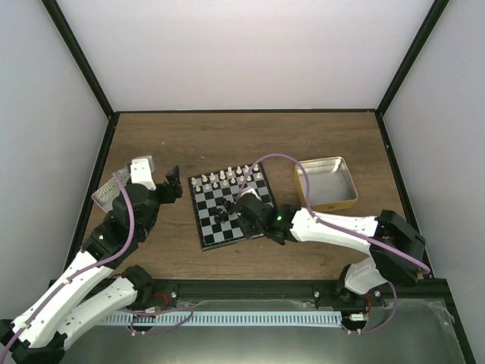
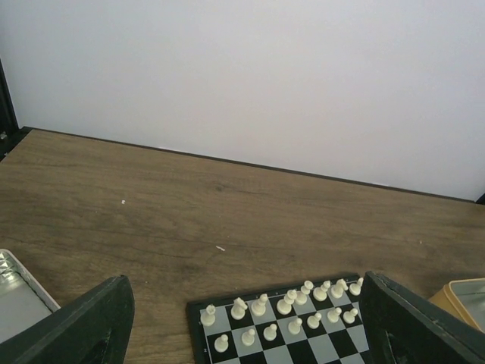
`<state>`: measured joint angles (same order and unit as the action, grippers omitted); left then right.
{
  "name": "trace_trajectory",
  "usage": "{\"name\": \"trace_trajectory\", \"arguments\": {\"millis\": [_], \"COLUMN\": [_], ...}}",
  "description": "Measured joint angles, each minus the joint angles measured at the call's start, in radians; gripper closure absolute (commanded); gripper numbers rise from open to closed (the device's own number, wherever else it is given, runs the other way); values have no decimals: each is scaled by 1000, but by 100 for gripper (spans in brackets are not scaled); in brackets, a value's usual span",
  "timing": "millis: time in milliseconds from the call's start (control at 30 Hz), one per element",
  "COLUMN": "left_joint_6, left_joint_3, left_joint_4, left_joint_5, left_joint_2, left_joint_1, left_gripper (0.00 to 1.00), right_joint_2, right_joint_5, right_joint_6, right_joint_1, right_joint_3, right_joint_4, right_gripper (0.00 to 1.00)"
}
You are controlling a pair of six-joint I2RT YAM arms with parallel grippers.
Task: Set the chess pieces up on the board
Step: Place the chess piece on the chessboard.
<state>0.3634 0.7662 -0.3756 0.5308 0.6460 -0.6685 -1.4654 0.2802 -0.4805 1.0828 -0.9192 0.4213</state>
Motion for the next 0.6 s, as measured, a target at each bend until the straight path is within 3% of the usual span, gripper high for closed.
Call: {"name": "trace_trajectory", "arguments": {"millis": [600], "left_joint_6": [0], "left_joint_3": [0], "left_joint_4": [1], "left_joint_5": [0], "left_joint_2": [10], "left_joint_1": [0], "left_gripper": [16], "right_joint_2": [-72], "right_joint_5": [5], "right_joint_6": [1], "right_joint_1": [24], "right_joint_3": [39], "right_joint_4": [-48], "right_gripper": [91]}}
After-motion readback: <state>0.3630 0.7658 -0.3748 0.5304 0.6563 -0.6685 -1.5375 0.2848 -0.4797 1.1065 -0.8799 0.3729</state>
